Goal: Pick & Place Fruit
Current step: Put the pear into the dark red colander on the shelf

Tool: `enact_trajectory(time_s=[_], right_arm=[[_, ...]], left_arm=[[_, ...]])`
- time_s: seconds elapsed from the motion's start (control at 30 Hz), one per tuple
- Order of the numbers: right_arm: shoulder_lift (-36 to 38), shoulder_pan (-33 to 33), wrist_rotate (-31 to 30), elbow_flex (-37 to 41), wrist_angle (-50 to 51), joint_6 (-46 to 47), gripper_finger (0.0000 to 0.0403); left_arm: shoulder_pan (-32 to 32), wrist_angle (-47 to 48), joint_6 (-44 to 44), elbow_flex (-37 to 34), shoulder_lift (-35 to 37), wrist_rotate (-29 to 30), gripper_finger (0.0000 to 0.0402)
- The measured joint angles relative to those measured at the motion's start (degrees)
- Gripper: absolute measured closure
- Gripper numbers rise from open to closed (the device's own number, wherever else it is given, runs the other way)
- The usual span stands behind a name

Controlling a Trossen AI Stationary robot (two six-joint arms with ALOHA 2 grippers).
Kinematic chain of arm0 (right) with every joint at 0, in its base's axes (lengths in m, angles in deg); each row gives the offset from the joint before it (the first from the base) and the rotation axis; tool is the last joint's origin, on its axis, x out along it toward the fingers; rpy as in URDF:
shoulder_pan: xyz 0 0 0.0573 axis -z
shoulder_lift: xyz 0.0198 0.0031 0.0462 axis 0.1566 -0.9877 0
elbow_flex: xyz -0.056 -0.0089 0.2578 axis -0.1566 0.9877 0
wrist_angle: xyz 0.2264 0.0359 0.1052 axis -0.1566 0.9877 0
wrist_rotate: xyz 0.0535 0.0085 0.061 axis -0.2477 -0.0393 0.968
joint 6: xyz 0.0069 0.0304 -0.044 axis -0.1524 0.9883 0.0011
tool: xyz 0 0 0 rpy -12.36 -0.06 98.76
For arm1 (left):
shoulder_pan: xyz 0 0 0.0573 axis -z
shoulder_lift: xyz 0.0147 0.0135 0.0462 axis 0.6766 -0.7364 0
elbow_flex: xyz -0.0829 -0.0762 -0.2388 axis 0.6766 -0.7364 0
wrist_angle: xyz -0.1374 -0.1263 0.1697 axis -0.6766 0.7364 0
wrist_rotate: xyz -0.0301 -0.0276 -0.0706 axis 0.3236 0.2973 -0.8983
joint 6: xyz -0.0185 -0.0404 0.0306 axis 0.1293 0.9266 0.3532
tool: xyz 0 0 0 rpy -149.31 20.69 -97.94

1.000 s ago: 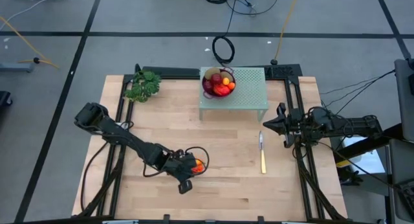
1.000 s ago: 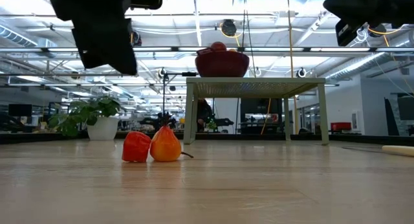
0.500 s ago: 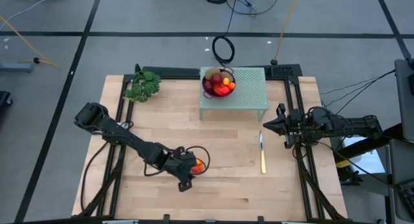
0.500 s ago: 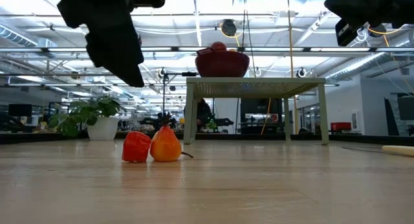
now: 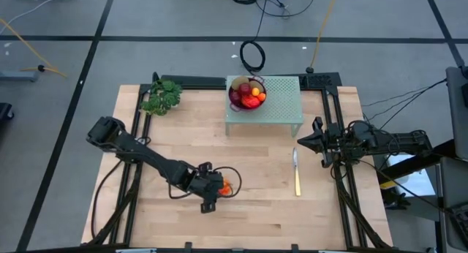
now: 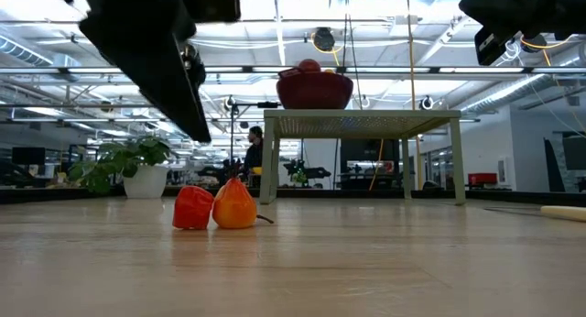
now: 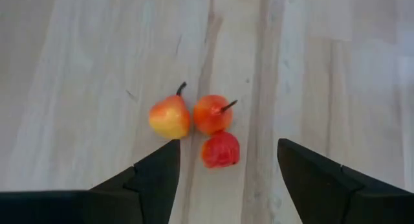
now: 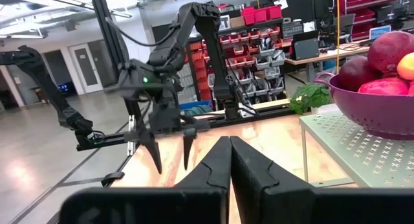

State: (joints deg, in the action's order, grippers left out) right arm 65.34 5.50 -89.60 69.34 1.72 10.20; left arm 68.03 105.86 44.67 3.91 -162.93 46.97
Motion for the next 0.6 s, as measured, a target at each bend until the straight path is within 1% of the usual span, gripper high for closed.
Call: enact_trajectory(time_s=[0.1,0.27,0.47,0.6], right_arm=[[-0.02,0.00,0.00,0.00,-0.02,0.00,0.0403],[0.00,0.02,-0.03,0.00,-0.02,0.00,0.0403],[0.00,0.02,-0.02,-0.02,-0.04,0.02,0.0403],[-0.02,0.00,-0.02,-0.04,-0.04,0.01,0.0403]], left_arm=[[-0.45,-0.38,3.42,0.00,-2.41,-1.11,0.0142],[-0.39,-1.07,3.19,-0.02,-6.24,-2.59,0.0142],[-0.77,-1.83,3.69,-0.04,-8.58,-0.57,0.0142],[-0.83,-1.88,4.44,-0.03,-8.84,-0.43,0.0142]])
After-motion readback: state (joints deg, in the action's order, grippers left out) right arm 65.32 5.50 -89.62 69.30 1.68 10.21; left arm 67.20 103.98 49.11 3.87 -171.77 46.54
